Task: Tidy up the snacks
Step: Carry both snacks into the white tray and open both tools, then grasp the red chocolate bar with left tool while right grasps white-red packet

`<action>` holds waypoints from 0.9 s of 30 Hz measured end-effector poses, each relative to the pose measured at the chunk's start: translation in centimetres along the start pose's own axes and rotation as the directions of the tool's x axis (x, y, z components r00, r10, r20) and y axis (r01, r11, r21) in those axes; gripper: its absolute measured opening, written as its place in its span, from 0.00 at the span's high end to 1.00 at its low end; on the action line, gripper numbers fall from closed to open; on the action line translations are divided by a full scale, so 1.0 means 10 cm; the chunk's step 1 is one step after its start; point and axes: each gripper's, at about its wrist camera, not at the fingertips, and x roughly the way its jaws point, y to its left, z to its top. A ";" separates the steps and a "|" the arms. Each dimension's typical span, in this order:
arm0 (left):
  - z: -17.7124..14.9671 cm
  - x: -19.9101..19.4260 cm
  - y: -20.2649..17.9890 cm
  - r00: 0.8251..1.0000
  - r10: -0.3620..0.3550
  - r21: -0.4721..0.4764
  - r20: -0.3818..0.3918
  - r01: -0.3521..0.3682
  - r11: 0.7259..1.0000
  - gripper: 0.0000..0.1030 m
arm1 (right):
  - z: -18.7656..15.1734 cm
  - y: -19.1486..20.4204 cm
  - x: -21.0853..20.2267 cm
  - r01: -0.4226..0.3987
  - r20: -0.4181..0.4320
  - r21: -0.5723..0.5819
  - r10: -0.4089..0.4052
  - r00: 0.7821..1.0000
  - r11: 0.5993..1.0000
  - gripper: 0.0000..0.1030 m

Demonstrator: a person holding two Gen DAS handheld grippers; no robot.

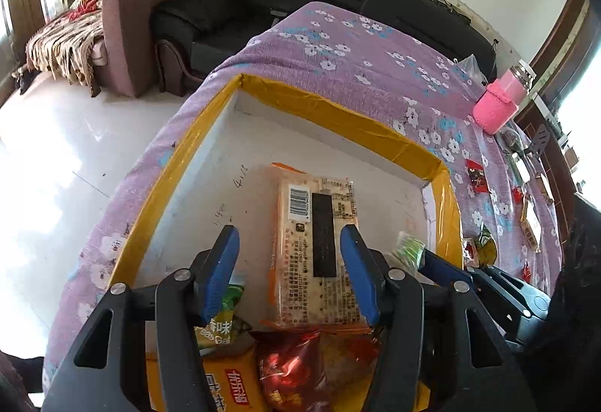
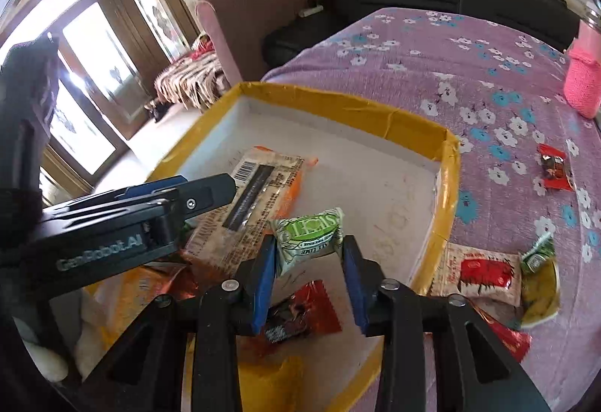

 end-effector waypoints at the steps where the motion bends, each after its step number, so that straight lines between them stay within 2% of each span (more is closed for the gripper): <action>1: -0.02 -0.01 0.01 1.000 -0.006 -0.002 0.002 0.006 1.000 0.46 | 0.00 -0.01 0.02 0.002 -0.001 0.002 -0.002 1.000 1.000 0.60; 4: -0.05 -0.08 0.00 1.000 -0.016 -0.010 0.016 0.016 1.000 0.46 | 0.03 -0.04 0.00 -0.003 0.011 0.020 0.002 1.000 1.000 0.51; 7: -0.11 -0.26 -0.02 0.998 -0.029 -0.027 0.053 0.031 0.999 0.44 | 0.06 -0.08 -0.11 -0.025 0.039 0.034 0.024 0.999 0.999 0.50; 11: -0.25 -0.57 -0.18 0.990 0.054 -0.020 0.133 -0.051 0.998 0.30 | 0.00 -0.15 -0.35 -0.036 0.081 0.039 0.033 0.996 0.999 0.49; 14: -0.43 -0.86 -0.34 0.975 0.073 -0.009 0.210 -0.073 0.997 0.29 | -0.12 -0.22 -0.57 -0.042 0.111 0.051 0.036 0.993 0.998 0.47; 17: -0.64 -1.09 -0.53 0.957 0.128 0.004 0.262 -0.134 0.991 0.29 | -0.27 -0.35 -0.78 -0.048 0.140 0.074 0.037 0.989 0.996 0.44; 20: -0.78 -1.19 -0.68 0.945 0.170 0.021 0.279 -0.183 0.983 0.29 | -0.44 -0.53 -0.99 -0.046 0.166 0.107 0.028 0.986 0.993 0.43; 22: -0.85 -1.22 -0.80 0.943 0.184 0.053 0.277 -0.206 0.977 0.29 | -0.54 -0.65 -1.11 -0.032 0.180 0.124 0.009 0.984 0.992 0.43; 25: -0.97 -1.25 -1.00 0.931 0.217 0.104 0.293 -0.256 0.961 0.29 | -0.69 -0.87 -1.31 -0.003 0.204 0.154 -0.029 0.979 0.988 0.42; 27: -1.02 -1.28 -1.10 0.933 0.208 0.128 0.295 -0.254 0.959 0.29 | -0.77 -1.06 -1.45 0.018 0.220 0.181 -0.058 0.974 0.983 0.42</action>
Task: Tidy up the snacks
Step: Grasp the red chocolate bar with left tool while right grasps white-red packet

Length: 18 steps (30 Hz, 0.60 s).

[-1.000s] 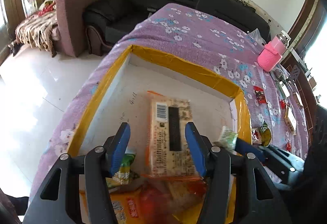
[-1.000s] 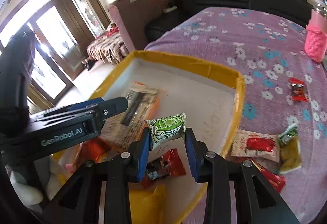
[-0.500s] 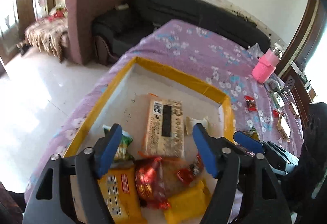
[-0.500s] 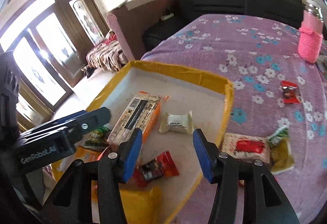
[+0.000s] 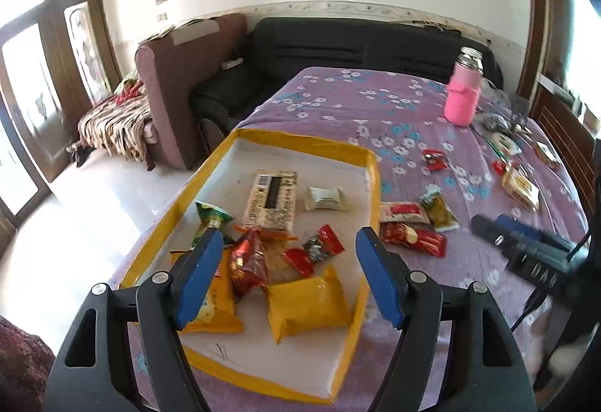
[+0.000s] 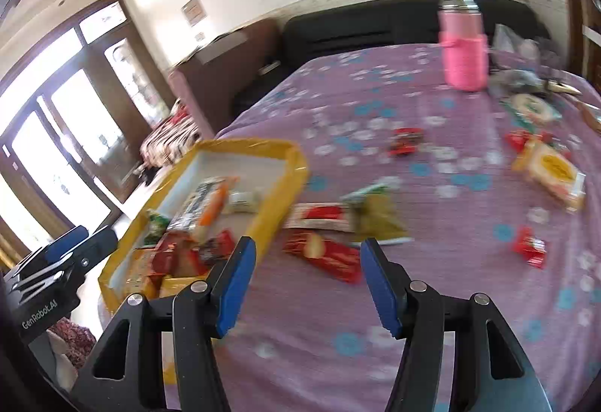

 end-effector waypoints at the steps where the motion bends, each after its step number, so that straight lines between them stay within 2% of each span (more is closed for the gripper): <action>1: -0.01 -0.02 -0.01 1.000 -0.013 -0.003 -0.001 0.013 1.000 0.29 | 0.00 -0.09 -0.06 0.012 0.008 0.010 -0.012 1.000 1.000 0.41; 6: -0.03 -0.17 0.12 0.990 -0.137 -0.110 0.021 0.138 0.984 0.29 | -0.02 -0.67 -0.32 0.102 0.036 0.086 -0.105 0.994 0.991 0.40; 11: -0.06 -0.11 0.19 0.984 -0.177 -0.163 0.003 0.175 0.971 0.29 | 0.00 -0.97 -0.24 0.168 -0.008 0.102 -0.168 0.986 0.980 0.37; 13: -0.09 -0.05 0.15 0.982 -0.186 -0.158 -0.024 0.180 0.971 0.29 | 0.00 -0.95 -0.09 0.156 -0.048 0.103 -0.152 0.987 0.982 0.38; 15: -0.08 -0.04 0.15 0.983 -0.179 -0.148 -0.035 0.172 0.974 0.29 | 0.07 -0.85 0.15 0.103 -0.138 0.124 -0.086 0.987 0.987 0.38; 16: -0.07 -0.07 0.17 0.986 -0.168 -0.155 -0.022 0.163 0.974 0.29 | 0.17 -0.76 0.23 0.076 -0.175 0.128 -0.052 0.983 0.989 0.39; 18: -0.06 -0.15 0.21 0.989 -0.146 -0.168 0.020 0.147 0.975 0.26 | 0.44 -0.60 0.29 0.045 -0.184 0.113 -0.024 0.983 0.993 0.39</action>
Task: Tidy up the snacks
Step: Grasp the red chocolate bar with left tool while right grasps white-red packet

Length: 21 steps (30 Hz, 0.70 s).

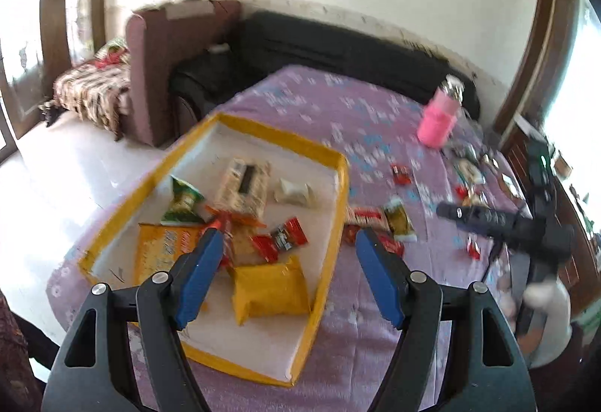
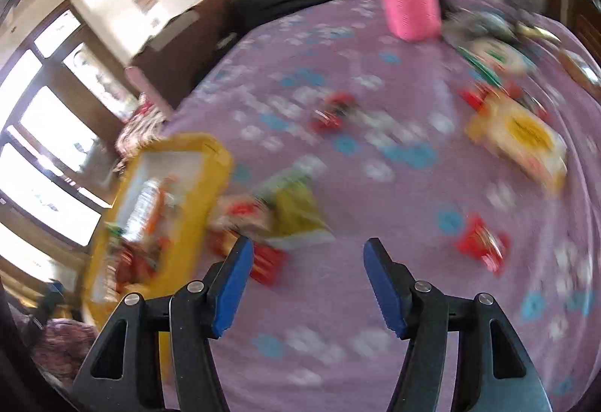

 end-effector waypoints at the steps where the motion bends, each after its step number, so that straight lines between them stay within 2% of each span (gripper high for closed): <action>1: 0.00 0.01 -0.02 1.000 -0.005 0.011 -0.006 0.005 1.000 0.25 | 0.14 0.12 0.00 0.036 0.022 -0.034 -0.035 0.999 0.999 0.35; 2: -0.03 0.05 -0.08 0.999 -0.029 0.034 -0.033 0.030 0.999 0.25 | 0.22 0.20 0.04 0.079 0.031 -0.064 -0.077 0.997 0.995 0.26; 4: -0.07 0.12 -0.11 0.996 -0.060 0.042 -0.063 0.062 0.997 0.25 | 0.31 0.30 0.25 0.149 0.015 -0.114 -0.148 0.989 0.982 0.26; 9: -0.15 0.32 -0.01 0.988 -0.081 0.010 -0.135 0.083 0.997 0.25 | 0.25 0.42 0.83 0.201 -0.063 -0.161 -0.213 0.975 0.966 0.29; 10: -0.15 0.34 0.03 0.987 -0.081 0.000 -0.139 0.082 0.997 0.25 | 0.23 0.43 0.89 0.208 -0.071 -0.160 -0.221 0.973 0.965 0.32; 11: -0.15 0.34 0.06 0.987 -0.078 -0.006 -0.138 0.078 0.997 0.25 | 0.21 0.41 0.96 0.214 -0.083 -0.160 -0.229 0.970 0.964 0.40; 12: -0.15 0.33 0.08 0.988 -0.076 -0.010 -0.136 0.075 0.997 0.25 | 0.19 0.39 0.99 0.213 -0.085 -0.159 -0.228 0.970 0.964 0.42; 13: -0.14 0.34 0.12 0.988 -0.075 -0.017 -0.134 0.074 0.997 0.25 | 0.18 0.37 0.97 0.200 -0.066 -0.150 -0.211 0.975 0.968 0.54; 17: -0.15 0.34 0.19 0.986 -0.096 -0.036 -0.133 0.092 0.995 0.25 | 0.12 0.27 0.84 0.265 -0.058 -0.154 -0.276 0.959 0.952 0.56; 21: -0.17 0.33 0.11 0.985 -0.118 -0.005 -0.127 0.118 0.993 0.25 | -0.10 0.00 0.57 0.330 -0.069 -0.136 -0.341 0.938 0.934 0.56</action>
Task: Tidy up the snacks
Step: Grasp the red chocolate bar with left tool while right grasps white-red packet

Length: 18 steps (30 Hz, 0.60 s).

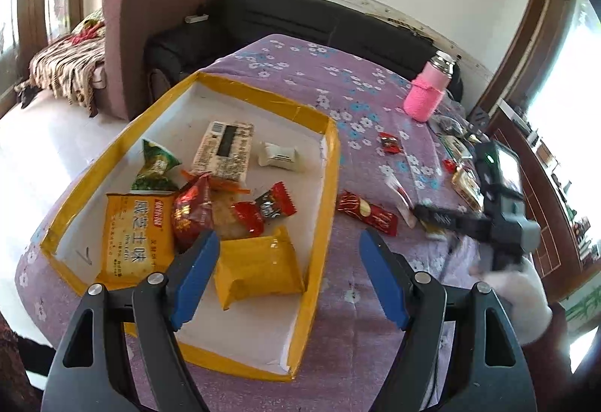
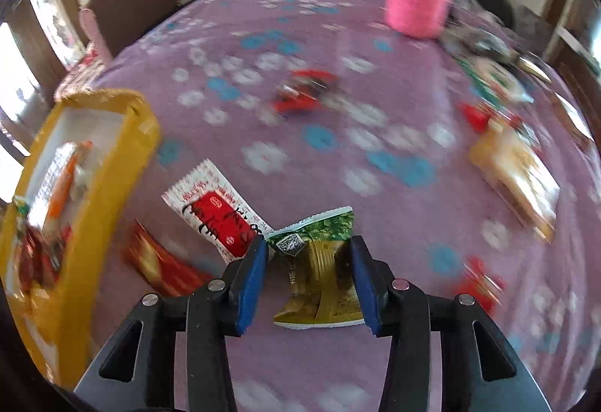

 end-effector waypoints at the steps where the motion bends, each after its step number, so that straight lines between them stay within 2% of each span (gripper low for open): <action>1: 0.00 0.01 -0.02 1.000 -0.005 0.004 0.000 0.005 1.000 0.25 | -0.09 -0.10 -0.05 0.007 -0.013 0.008 -0.007 1.000 1.000 0.54; 4: -0.01 0.03 -0.09 1.000 -0.023 0.010 0.001 0.023 1.000 0.25 | -0.21 -0.26 -0.17 -0.012 -0.029 0.022 0.012 0.999 1.000 0.53; 6: -0.01 0.03 -0.10 1.000 -0.023 0.008 0.001 0.023 1.000 0.25 | -0.22 -0.23 -0.37 -0.038 0.056 0.008 0.038 0.998 0.999 0.48; 8: -0.02 0.01 -0.10 1.000 -0.020 0.010 0.009 0.020 1.000 0.25 | -0.18 -0.05 -0.50 -0.070 0.127 -0.051 0.076 0.989 0.996 0.33; 10: -0.01 -0.02 -0.08 1.000 -0.012 0.008 0.015 0.012 1.000 0.25 | -0.15 0.24 -0.54 -0.145 0.158 -0.158 0.170 0.973 0.977 0.33; 11: -0.01 -0.03 -0.07 1.000 -0.009 0.007 0.017 0.008 1.000 0.25 | -0.12 0.43 -0.49 -0.182 0.137 -0.227 0.217 0.967 0.957 0.37; 13: 0.00 -0.07 -0.04 1.000 0.004 0.009 0.023 -0.004 1.000 0.25 | -0.06 0.74 -0.35 -0.220 0.093 -0.321 0.262 0.961 0.921 0.37; 15: -0.01 -0.12 0.00 0.999 0.008 0.007 0.032 -0.009 1.000 0.25 | 0.01 0.91 -0.15 -0.200 0.068 -0.354 0.238 0.969 0.914 0.42; 16: -0.01 -0.14 0.01 0.999 0.010 0.009 0.036 -0.011 1.000 0.25 | 0.03 0.96 -0.07 -0.199 0.048 -0.356 0.230 0.972 0.913 0.49; 17: -0.01 -0.15 0.03 0.999 0.015 0.015 0.038 -0.015 1.000 0.25 | 0.05 0.99 0.02 -0.203 0.021 -0.347 0.224 0.974 0.916 0.62; 18: 0.00 -0.15 0.04 0.999 0.015 0.017 0.039 -0.016 1.000 0.25 | 0.03 0.98 0.06 -0.218 0.004 -0.331 0.233 0.973 0.918 0.67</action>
